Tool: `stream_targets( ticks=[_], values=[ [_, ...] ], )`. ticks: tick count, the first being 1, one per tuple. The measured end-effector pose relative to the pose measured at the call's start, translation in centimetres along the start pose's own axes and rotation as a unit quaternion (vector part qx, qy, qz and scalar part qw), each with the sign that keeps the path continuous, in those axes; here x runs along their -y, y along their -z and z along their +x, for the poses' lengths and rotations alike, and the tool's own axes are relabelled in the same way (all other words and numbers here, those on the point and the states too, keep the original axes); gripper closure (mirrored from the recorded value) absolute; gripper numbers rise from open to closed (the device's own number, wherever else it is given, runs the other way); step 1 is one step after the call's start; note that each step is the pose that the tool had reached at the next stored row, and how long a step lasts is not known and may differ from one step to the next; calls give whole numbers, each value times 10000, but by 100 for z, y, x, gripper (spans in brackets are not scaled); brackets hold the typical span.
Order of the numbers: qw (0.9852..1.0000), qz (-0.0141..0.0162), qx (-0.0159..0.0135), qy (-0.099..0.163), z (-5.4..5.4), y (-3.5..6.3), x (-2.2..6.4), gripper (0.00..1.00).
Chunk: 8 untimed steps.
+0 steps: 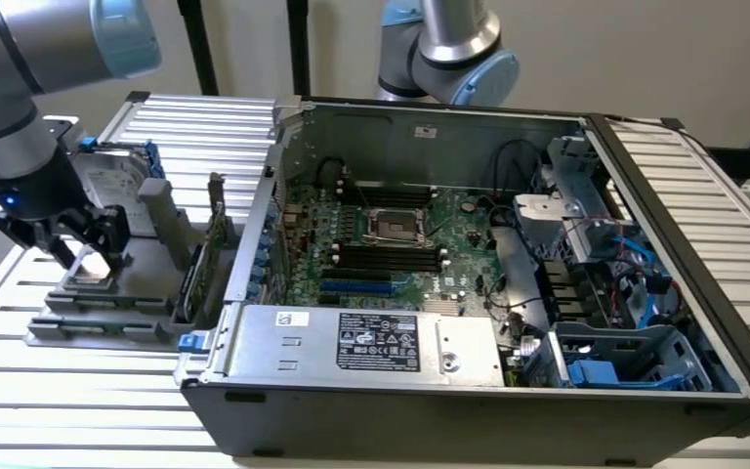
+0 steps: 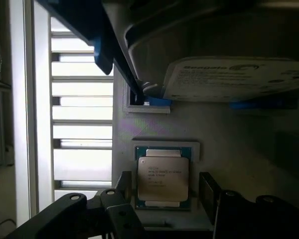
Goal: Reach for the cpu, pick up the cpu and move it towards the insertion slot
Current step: 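Pick up the cpu and move it towards the insertion slot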
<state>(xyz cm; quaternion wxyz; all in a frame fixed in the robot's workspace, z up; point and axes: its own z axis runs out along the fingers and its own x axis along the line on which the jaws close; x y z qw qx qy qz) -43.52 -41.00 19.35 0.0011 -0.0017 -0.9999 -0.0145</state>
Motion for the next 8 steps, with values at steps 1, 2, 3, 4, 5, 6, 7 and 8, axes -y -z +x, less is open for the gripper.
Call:
stream_targets(
  ticks=[1, 2, 3, 4, 5, 6, 7, 8],
  values=[
    [10000, 2, 0, -2, 0, -5, 0, 35],
    [10000, 3, 0, -5, 0, -9, -2, 35],
    [10000, 5, 0, -7, 0, -13, -2, 35],
    [10000, 6, 0, -9, 0, -17, -2, 35],
    [10000, 7, 0, -11, 0, -21, -3, 35],
    [10000, 8, 0, -13, 0, -24, -3, 35],
    [10000, 10, 0, -15, 0, -28, -4, 35],
    [10000, 11, 0, -16, 0, -31, -5, 35]
  ],
)
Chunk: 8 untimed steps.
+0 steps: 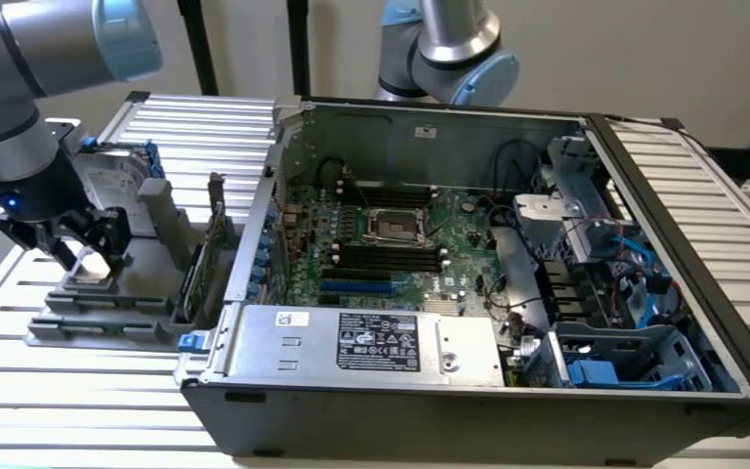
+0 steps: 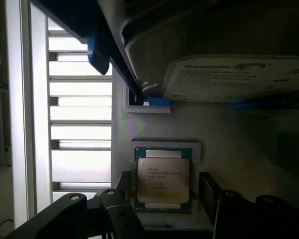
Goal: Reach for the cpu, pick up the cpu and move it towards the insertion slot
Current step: 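Pick up the cpu and move it towards the insertion slot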
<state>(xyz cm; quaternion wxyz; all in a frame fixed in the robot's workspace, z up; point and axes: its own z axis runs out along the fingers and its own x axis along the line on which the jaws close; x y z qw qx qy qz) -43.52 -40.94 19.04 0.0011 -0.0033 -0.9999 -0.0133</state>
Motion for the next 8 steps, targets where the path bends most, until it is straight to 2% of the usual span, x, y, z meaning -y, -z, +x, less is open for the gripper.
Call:
stream_targets(
  ticks=[8],
  values=[
    [10000, 5, 1, -6, 0, -18, -15, 35]
  ],
)
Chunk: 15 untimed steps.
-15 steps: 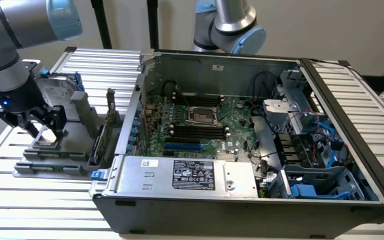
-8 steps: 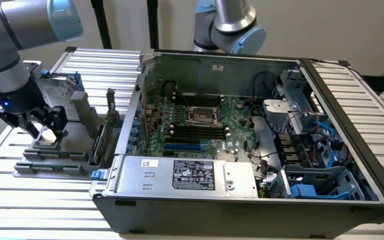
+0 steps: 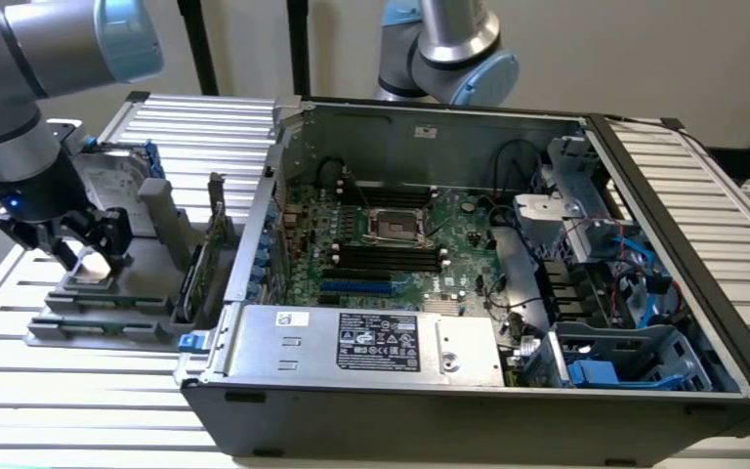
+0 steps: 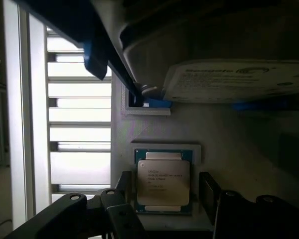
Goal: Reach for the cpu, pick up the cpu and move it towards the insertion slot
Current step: 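Pick up the cpu and move it towards the insertion slot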
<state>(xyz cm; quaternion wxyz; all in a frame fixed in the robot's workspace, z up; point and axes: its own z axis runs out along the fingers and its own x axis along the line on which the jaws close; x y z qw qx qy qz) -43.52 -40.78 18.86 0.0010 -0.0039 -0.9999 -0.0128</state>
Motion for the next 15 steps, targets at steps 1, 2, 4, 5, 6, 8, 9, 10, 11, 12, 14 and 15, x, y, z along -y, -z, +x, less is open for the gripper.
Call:
stream_targets(
  ticks=[1, 2, 4, 5, 6, 8, 9, 10, 11, 12, 14, 15],
  values=[
    [10000, 1, 0, -2, 0, -1, -2, 35],
    [10000, 2, -1, -5, 0, -1, -3, 35],
    [10000, 5, -1, -10, 0, -3, -4, 35],
    [10000, 7, -2, -12, 0, -3, -4, 35],
    [10000, 7, -1, -13, 0, -4, -4, 35],
    [10000, 8, -1, -14, 0, -7, -5, 35],
    [10000, 8, -1, -15, 0, -7, -6, 35],
    [10000, 8, -1, -15, 0, -8, -6, 35],
    [10000, 9, 0, -16, 0, -9, -7, 35],
    [10000, 9, 0, -16, 0, -9, -8, 35],
    [10000, 11, -1, -17, 0, -10, -9, 35],
    [10000, 11, 0, -17, 0, -11, -10, 35]
  ],
)
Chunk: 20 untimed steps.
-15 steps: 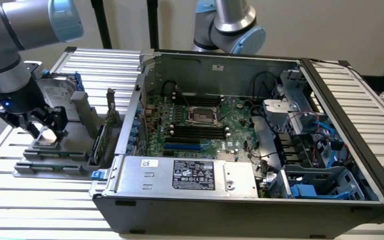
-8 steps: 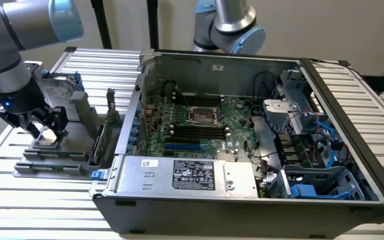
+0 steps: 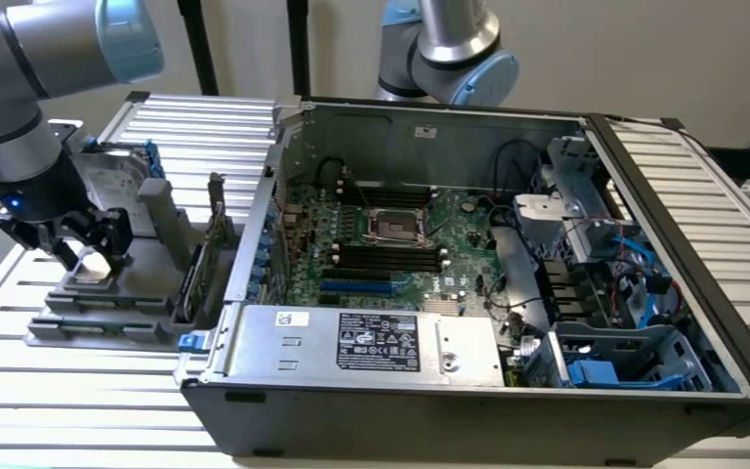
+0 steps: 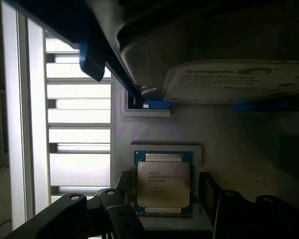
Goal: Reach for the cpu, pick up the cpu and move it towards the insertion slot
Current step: 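Pick up the cpu and move it towards the insertion slot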
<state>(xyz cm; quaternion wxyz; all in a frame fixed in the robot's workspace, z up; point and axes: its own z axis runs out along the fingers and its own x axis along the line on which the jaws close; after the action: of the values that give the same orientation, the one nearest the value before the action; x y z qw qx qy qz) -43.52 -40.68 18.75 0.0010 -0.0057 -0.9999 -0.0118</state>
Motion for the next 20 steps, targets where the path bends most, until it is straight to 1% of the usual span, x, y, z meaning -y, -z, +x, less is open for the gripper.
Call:
stream_targets(
  ticks=[1, 2, 4, 5, 16, 18, 19, 20],
  values=[
    [10000, 1, 0, -1, 0, -1, -1, 35],
    [10000, 1, 0, -1, 0, -1, -1, 37],
    [10000, 2, 0, -1, 0, -1, -2, 37],
    [10000, 2, 0, -1, 0, -1, -2, 44],
    [10000, 3, 0, -1, 0, -2, -3, 44],
    [10000, 3, 0, -1, 0, -1, -3, 42],
    [10000, 3, 0, -1, 0, -1, -3, 35],
    [10000, 3, 0, -2, 0, -1, -3, 35]
  ],
)
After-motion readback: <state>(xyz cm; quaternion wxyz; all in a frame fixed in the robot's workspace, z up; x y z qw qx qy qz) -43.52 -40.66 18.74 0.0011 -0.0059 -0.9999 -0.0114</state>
